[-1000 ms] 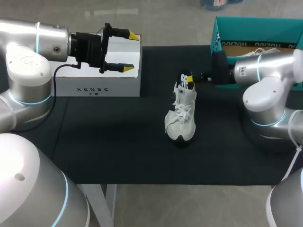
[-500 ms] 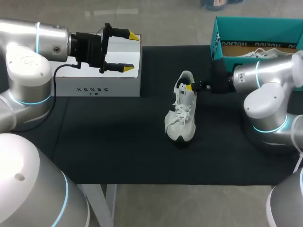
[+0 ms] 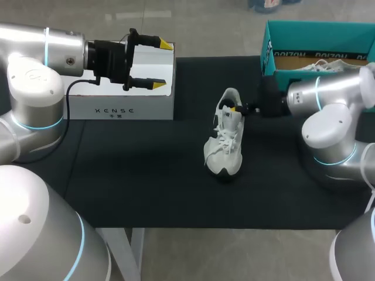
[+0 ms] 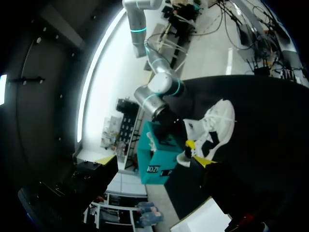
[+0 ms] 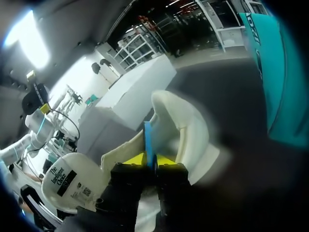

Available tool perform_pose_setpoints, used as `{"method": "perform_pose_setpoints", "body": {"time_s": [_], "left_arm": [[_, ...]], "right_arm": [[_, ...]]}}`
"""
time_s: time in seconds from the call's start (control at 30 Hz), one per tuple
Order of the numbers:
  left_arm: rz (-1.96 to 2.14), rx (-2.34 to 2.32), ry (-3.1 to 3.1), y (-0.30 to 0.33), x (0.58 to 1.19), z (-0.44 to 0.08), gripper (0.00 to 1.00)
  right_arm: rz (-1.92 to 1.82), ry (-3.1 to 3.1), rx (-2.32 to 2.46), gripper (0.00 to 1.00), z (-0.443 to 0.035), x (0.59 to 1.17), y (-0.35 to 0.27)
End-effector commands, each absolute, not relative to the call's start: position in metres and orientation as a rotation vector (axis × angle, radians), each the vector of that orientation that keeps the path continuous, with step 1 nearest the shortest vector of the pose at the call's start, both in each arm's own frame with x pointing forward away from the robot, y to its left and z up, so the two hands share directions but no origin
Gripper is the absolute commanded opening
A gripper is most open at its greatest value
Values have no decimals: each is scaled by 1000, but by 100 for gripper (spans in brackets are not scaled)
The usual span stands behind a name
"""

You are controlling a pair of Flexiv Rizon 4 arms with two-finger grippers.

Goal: Take the shoe out of the shoebox, open the shoe tongue, remove and reinsert the insole, then place the shoe into the shoebox

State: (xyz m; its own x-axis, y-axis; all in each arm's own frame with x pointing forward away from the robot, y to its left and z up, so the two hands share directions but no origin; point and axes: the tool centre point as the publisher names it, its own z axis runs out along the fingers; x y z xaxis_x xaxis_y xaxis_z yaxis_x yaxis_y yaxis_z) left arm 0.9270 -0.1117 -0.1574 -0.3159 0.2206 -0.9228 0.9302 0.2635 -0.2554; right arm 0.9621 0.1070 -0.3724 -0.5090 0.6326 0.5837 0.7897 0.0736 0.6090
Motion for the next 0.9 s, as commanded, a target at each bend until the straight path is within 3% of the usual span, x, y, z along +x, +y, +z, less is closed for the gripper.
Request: {"method": "perform_pose_setpoints", "body": {"time_s": [0.03, 0.63, 0.7, 0.77, 0.8, 0.9], "left_arm": [[-1100, 1065, 1728, -111, 926, -156, 100], [-1100, 1065, 1728, -111, 926, -156, 100], [-1100, 1065, 1728, -111, 926, -156, 100], [-1100, 1065, 1728, -111, 926, -156, 100], [-1100, 1065, 1728, -111, 926, -156, 100], [-1100, 1065, 1728, -111, 926, -156, 100]], "right_arm": [[-1417, -2184, -1466, 100, -370, 970, 107], [-1470, -2212, -1457, 100, -350, 983, 109], [-1474, -2208, -1464, 46, -350, 983, 109], [-1475, -2203, -1476, 22, -350, 982, 110], [-1474, -2202, -1478, 1, -351, 981, 110], [-1465, -2198, -1480, 0, -354, 978, 112]]}}
